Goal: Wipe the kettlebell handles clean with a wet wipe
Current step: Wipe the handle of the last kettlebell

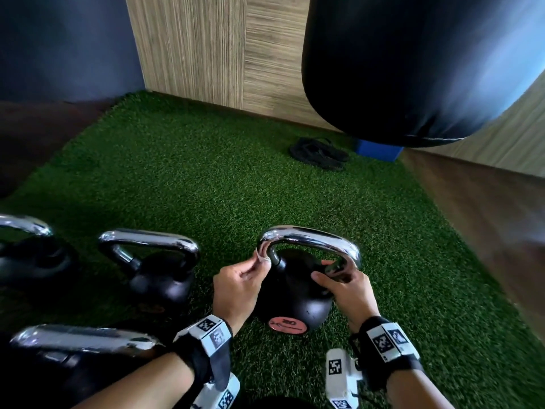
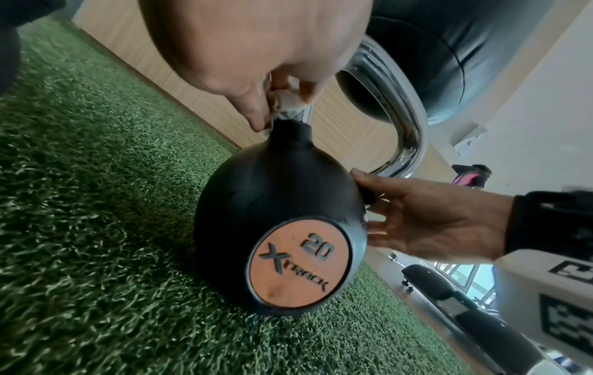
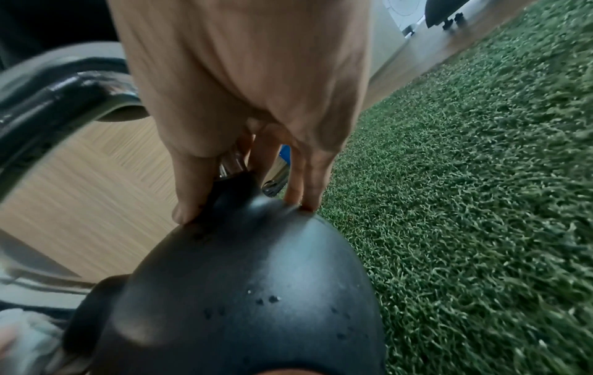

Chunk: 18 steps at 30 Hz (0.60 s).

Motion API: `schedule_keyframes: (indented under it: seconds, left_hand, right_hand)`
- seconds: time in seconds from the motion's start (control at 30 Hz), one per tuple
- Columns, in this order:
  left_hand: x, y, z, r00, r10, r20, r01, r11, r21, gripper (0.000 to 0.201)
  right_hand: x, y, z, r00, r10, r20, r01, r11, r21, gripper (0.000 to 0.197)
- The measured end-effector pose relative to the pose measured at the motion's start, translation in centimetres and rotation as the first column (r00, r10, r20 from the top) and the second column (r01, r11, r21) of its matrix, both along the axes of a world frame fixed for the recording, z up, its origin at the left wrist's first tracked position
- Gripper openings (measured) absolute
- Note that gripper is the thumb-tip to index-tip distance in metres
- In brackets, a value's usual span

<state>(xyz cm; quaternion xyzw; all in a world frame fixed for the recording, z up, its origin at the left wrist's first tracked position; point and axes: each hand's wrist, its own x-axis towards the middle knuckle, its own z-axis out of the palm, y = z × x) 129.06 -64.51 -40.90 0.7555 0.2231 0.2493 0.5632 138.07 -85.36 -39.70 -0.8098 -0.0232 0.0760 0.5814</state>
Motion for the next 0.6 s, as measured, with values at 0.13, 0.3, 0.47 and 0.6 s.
schedule_keyframes:
  seconds: [0.13, 0.3, 0.47, 0.6]
  left_hand:
    - [0.6, 0.2, 0.3, 1.0, -0.004, 0.013, 0.002, 0.987, 0.162, 0.037]
    - [3.3, 0.0, 2.2, 0.996, -0.083, -0.011, 0.083, 0.966, 0.246, 0.025]
    - [6.4, -1.1, 3.6, 0.978, -0.145, -0.152, 0.195, 0.894, 0.404, 0.027]
    - [7.3, -2.3, 4.3, 0.977, -0.186, -0.103, 0.213, 0.849, 0.484, 0.028]
  right_hand:
    - [-1.2, -1.2, 0.8, 1.0, 0.016, 0.007, -0.014, 0.987, -0.158, 0.033]
    - [-3.7, -3.2, 1.0, 0.994, 0.106, 0.021, -0.094, 0.949, -0.302, 0.042]
    - [-5.7, -3.1, 2.4, 0.919, 0.357, 0.166, -0.246, 0.849, -0.467, 0.02]
    - [-6.7, -1.8, 3.0, 0.889, 0.434, 0.144, -0.325, 0.822, -0.467, 0.025]
